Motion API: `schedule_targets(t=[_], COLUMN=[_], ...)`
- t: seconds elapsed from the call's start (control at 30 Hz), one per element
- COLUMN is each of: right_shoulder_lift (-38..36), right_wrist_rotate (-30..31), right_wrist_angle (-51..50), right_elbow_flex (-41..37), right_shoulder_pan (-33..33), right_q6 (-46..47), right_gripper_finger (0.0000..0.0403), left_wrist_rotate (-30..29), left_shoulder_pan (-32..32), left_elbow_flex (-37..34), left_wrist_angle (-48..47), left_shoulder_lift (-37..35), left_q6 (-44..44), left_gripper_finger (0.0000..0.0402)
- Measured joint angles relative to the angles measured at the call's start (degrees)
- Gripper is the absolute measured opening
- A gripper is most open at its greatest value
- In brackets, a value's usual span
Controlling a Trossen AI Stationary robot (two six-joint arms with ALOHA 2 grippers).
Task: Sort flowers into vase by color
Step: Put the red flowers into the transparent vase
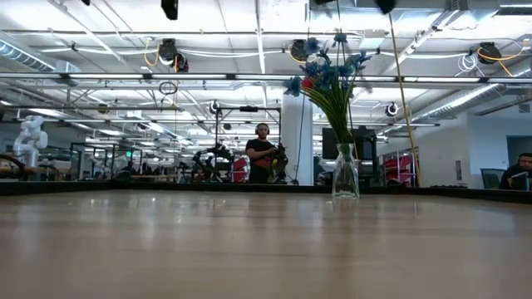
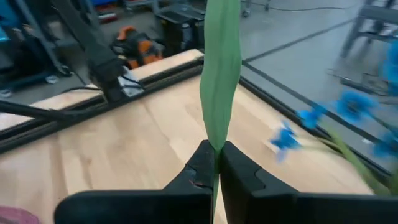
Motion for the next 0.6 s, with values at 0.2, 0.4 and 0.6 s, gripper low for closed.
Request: schedule_targets(t=[0.2,0.4,0.6], right_shoulder_lift=[-5.31,-10.3,-13.53], right_wrist_rotate=[11.03,21.02,34.01], right_wrist_angle=[-9.62,-11.61,-6.24], right_elbow_flex=[-3.43,-13.47,-26.24], right_shoulder_pan=[8.03,14.94,18.3], right_q6=[11.11,26.83,39.38], right_gripper_finger=[0.0,0.0,0.0], left_wrist_rotate=[-0.04,-0.12,-0.26], left_shoulder_pan=[0.07,0.07,0.07], left_elbow_flex=[0.0,0.0,0.0], left_wrist_angle=[-7.81,-10.59,-13.91], left_shoulder_lift=[-0.34,-0.35,-0.36], left_q6=[-0.02,-0.07,-1.49], left_gripper_finger=[0.0098,0.0098,0.0098])
